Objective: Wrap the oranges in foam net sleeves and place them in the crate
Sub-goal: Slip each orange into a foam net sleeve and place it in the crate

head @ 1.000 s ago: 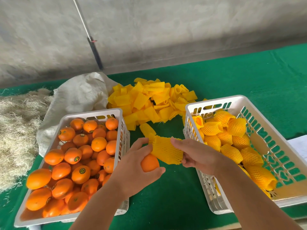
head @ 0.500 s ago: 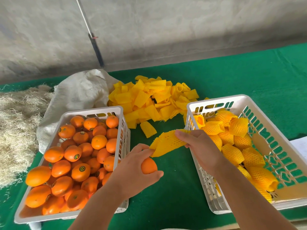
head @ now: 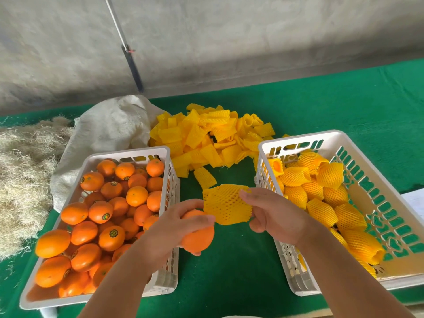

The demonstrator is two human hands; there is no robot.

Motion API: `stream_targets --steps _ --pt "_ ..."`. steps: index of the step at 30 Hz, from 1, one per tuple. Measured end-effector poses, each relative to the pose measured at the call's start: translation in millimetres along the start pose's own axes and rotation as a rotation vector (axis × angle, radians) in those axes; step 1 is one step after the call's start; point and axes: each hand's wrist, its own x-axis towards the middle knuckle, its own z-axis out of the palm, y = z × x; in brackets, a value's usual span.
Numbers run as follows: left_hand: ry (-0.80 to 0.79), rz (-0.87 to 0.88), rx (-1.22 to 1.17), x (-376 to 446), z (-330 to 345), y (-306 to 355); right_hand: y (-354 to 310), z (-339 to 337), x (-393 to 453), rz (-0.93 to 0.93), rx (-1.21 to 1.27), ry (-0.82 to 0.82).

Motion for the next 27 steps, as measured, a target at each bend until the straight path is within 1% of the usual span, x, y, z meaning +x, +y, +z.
stream_targets --steps 3,7,8,10,12,16,19,22,27 --pt "0.091 -0.027 -0.226 -6 -10 5 1 -3 -4 0.011 0.003 -0.027" --pt "0.367 -0.065 -0.699 4 -12 3 5 -1 -7 -0.006 0.066 -0.084" --pt "0.39 -0.066 -0.776 6 -11 2 6 1 -6 -0.013 0.071 -0.102" --pt "0.365 -0.066 -0.832 10 -8 -2 7 6 -5 -0.029 0.074 -0.145" --pt "0.358 -0.078 -0.795 12 -5 -6 6 12 -4 -0.042 0.055 -0.168" --pt "0.29 -0.053 -0.443 13 -6 -16 3 18 -6 -0.05 0.05 -0.17" --pt "0.315 -0.03 -0.256 11 -8 -18 4 21 -8 -0.047 0.008 -0.15" --pt "0.328 -0.011 -0.108 10 -8 -17 8 22 -7 0.015 -0.019 -0.088" --pt "0.33 0.002 0.005 9 -12 -17 16 20 -9 0.117 -0.263 -0.012"
